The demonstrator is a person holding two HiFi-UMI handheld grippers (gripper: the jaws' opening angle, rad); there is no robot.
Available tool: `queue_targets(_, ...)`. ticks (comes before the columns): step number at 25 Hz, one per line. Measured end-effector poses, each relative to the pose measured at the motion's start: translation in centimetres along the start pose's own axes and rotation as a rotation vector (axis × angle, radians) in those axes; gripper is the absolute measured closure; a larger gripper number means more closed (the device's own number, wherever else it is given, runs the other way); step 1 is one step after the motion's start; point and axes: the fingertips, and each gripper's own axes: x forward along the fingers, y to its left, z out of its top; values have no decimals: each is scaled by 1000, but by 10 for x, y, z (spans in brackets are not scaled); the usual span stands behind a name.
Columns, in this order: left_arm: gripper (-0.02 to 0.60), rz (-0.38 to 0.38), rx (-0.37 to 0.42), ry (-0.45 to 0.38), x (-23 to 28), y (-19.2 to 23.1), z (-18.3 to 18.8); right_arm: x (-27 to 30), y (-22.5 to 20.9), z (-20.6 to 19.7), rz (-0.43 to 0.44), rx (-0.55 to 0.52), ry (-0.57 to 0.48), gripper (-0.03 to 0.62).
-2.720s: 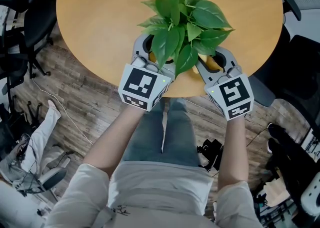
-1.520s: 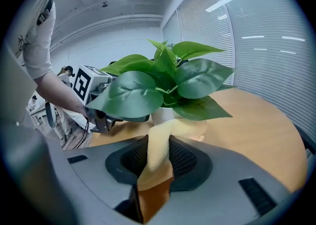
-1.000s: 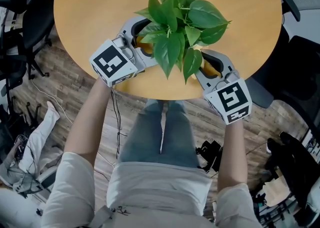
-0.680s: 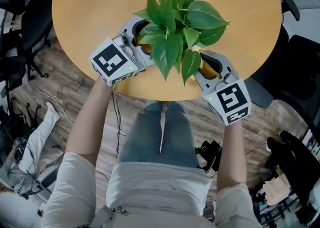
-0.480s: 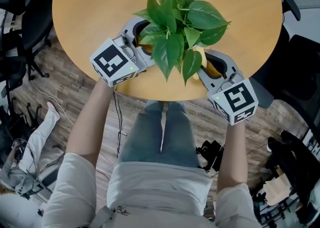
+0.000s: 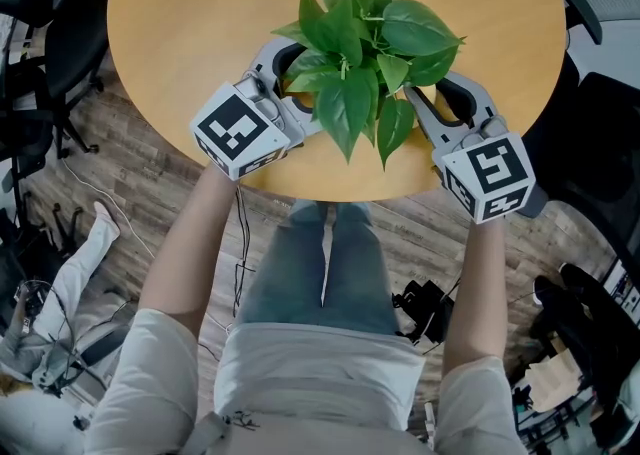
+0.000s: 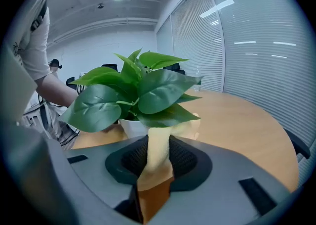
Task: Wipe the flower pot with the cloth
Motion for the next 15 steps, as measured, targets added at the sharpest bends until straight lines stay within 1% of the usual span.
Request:
queue_targets(4, 150, 48, 1, 21, 3, -2, 1, 3, 6, 4, 17, -35, 9, 494)
queue_targets(9, 150, 103, -15, 22, 3, -2, -1, 3, 8, 3, 13, -37, 18, 494)
queue_targets(15, 150, 150, -29, 31, 2, 1, -3, 6, 11, 3, 11, -30, 20, 494)
